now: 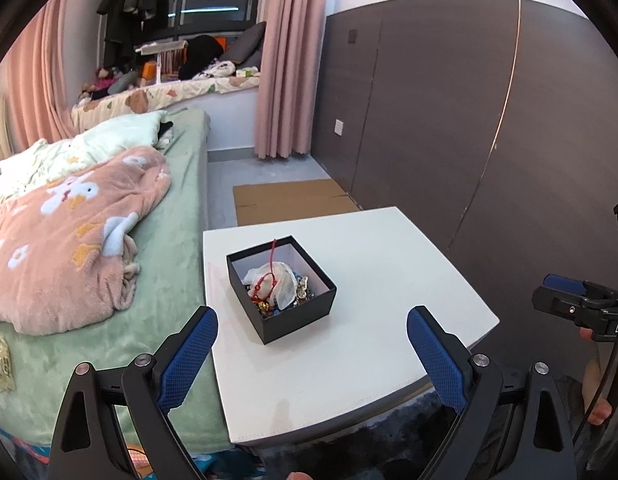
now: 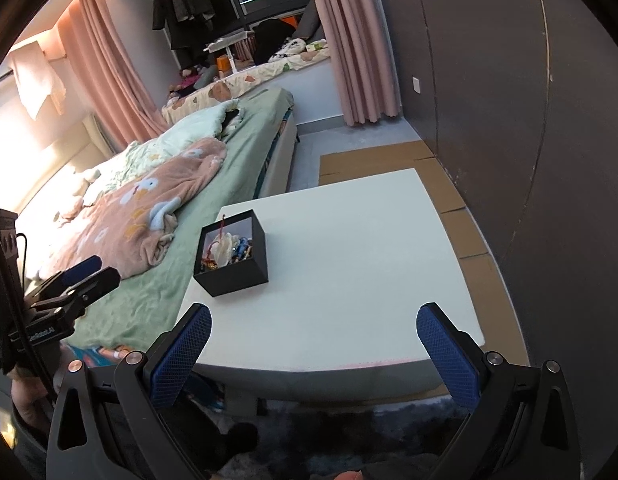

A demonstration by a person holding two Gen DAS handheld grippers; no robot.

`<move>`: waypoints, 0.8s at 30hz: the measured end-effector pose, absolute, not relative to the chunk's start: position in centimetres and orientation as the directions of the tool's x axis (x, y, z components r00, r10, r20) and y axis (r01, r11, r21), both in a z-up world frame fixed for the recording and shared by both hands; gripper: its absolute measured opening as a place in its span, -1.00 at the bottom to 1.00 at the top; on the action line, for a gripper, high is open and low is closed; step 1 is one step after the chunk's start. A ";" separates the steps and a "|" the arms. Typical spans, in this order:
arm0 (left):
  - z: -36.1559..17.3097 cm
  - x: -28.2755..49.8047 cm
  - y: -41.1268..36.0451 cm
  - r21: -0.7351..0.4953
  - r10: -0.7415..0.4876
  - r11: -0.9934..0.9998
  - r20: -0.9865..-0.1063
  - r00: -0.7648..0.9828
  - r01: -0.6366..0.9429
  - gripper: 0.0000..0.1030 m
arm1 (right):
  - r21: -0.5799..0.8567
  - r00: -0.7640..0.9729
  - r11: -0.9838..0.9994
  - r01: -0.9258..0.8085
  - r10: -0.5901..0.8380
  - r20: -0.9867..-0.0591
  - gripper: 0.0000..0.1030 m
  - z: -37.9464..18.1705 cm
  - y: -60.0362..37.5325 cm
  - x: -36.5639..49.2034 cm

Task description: Organize jewelry

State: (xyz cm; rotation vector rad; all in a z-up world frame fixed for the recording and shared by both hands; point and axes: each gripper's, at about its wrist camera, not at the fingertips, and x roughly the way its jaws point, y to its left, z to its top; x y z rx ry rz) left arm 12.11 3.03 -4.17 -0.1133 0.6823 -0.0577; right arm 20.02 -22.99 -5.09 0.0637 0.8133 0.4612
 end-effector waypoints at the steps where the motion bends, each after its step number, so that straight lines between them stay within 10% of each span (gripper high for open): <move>1: -4.2 12.2 3.1 -0.127 -0.096 0.992 -0.632 0.769 0.019 0.86 | 0.228 0.595 0.899 -0.373 0.421 -0.685 1.00 -5.0 -23.1 20.0; 24: -4.4 12.1 3.6 -0.133 -0.070 0.991 -0.638 0.767 -0.020 0.86 | 0.227 0.597 0.899 -0.375 0.422 -0.682 1.00 -5.1 -23.4 19.9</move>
